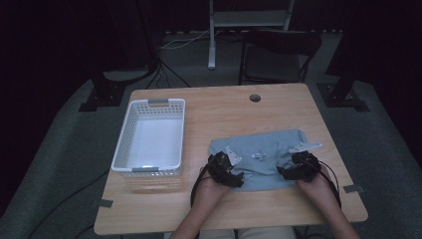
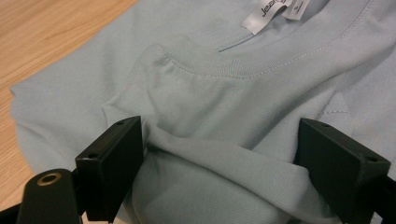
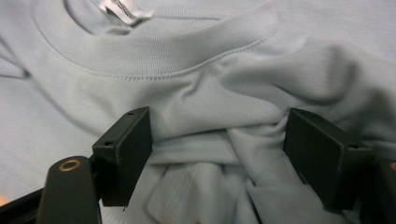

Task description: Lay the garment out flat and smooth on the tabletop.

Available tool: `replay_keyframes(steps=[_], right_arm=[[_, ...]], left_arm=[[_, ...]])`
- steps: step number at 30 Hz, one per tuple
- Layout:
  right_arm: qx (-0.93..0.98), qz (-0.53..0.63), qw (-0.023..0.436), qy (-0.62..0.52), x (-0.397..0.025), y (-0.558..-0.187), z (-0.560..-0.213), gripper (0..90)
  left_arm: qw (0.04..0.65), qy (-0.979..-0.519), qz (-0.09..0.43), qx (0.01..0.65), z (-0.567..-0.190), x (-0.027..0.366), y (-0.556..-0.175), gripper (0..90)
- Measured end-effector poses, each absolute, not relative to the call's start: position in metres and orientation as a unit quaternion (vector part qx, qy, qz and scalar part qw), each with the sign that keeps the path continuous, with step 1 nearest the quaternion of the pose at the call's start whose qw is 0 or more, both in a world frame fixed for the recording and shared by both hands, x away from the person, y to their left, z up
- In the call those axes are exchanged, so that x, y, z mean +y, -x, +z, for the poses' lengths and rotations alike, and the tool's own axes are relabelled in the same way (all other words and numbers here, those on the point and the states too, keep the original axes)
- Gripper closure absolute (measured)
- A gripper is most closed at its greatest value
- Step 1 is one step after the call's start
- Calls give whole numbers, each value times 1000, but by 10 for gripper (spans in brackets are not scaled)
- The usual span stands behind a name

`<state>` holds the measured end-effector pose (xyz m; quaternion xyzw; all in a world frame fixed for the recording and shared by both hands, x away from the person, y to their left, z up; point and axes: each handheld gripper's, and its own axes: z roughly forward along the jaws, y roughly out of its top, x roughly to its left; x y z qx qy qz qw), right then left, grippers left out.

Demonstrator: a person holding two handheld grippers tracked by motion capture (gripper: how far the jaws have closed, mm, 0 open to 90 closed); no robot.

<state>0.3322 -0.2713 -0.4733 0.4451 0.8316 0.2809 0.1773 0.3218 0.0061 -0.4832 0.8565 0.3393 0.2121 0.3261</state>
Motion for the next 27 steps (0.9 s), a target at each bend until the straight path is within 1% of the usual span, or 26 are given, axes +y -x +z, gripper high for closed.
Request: replay_keyframes(steps=[4,6,8,10,12,17,19,22,24,25,26,27], right_arm=[[821,307,165,-453,-282,-327,-465,210],[812,326,165,-455,-293,-322,-454,219],[804,345,177,-451,-306,-318,-439,246],[802,347,181,-451,-309,-319,-435,246],[803,351,186,-444,-312,-322,-428,250],[829,332,195,-406,-305,-340,-422,273],[841,318,187,-395,-299,-352,-425,274],[863,320,170,-353,-295,-368,-431,282],[874,301,165,-343,-293,-378,-437,287],[878,299,160,-337,-292,-381,-439,296],[880,297,151,-339,-291,-388,-442,304],[881,297,148,-337,-291,-390,-444,306]], left_arm=[[354,-841,222,344,-476,11,-314,168],[370,-835,222,342,-468,14,-312,168],[392,-827,223,337,-461,18,-312,168],[411,-820,218,334,-455,21,-315,168],[416,-820,205,335,-452,20,-323,168],[401,-835,172,336,-452,13,-345,174],[395,-843,159,328,-453,10,-355,237],[370,-858,161,319,-456,4,-365,241],[356,-867,154,314,-458,0,-372,242],[347,-874,149,305,-460,-3,-375,248],[344,-877,149,301,-460,-4,-376,274],[341,-879,145,299,-461,-6,-378,274]])
